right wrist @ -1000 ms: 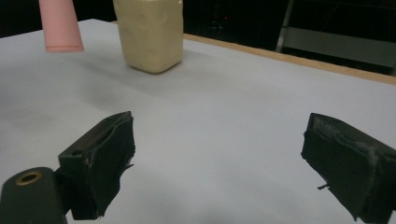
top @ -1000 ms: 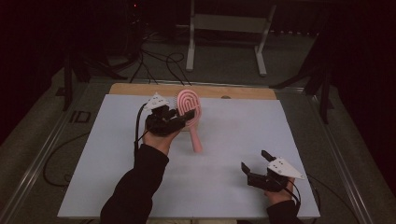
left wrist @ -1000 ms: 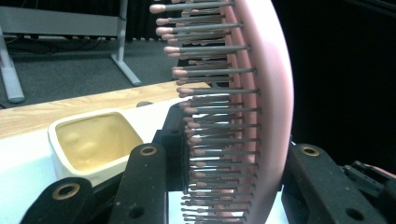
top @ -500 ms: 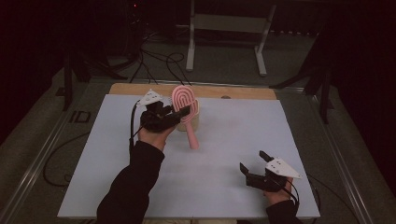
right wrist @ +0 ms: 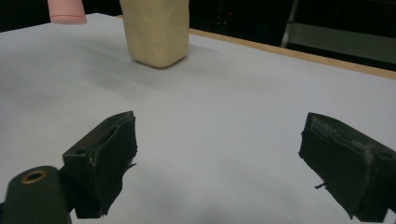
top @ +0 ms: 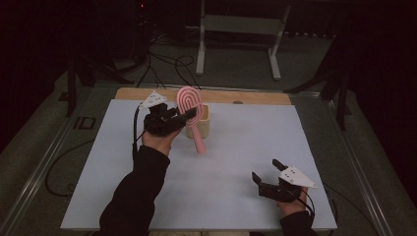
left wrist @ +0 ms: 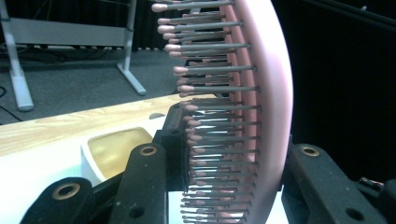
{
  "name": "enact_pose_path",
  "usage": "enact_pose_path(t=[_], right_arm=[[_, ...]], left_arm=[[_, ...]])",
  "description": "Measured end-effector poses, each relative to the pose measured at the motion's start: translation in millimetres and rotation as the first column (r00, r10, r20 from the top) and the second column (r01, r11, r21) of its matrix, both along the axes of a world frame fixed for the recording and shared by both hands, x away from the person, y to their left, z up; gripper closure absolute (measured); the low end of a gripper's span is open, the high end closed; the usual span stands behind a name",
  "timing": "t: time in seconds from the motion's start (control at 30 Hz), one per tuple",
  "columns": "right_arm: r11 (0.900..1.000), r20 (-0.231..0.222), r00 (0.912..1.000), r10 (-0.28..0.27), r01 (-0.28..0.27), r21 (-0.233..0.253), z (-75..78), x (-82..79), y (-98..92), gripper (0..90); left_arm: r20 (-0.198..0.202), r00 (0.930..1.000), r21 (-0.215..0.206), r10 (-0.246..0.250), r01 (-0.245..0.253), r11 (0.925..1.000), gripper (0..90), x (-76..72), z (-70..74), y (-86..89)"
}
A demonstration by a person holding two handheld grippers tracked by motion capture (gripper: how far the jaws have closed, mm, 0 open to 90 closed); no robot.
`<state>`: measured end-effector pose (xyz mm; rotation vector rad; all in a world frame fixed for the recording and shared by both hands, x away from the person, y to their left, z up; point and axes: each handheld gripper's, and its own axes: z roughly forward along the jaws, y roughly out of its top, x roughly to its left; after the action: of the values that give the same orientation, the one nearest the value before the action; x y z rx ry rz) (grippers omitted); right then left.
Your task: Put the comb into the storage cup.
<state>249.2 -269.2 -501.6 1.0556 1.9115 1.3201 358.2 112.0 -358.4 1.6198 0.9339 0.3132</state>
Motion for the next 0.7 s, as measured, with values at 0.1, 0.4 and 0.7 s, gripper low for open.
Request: enact_pose_path(t=[0.1,0.4,0.7], right_arm=[[1.0,0.001,1.0,0.001,-0.001,0.003,0.1,0.0,-0.4,10.7],[1.0,-0.001,1.0,-0.006,0.006,0.009,-0.3,1.2,-1.9,10.7],[1.0,-0.002,1.0,-0.007,0.007,0.009,-0.2,1.1,-1.9,10.7]], left_arm=[[0.002,1.0,-0.004,0.005,-0.005,1.0,63.8,1.0,2.2,1.8],[0.005,0.9997,-0.008,0.025,-0.025,0.9997,63.8,4.1,6.2,6.9],[0.008,0.9993,0.003,0.037,-0.037,0.9993,63.8,6.4,7.0,10.9]])
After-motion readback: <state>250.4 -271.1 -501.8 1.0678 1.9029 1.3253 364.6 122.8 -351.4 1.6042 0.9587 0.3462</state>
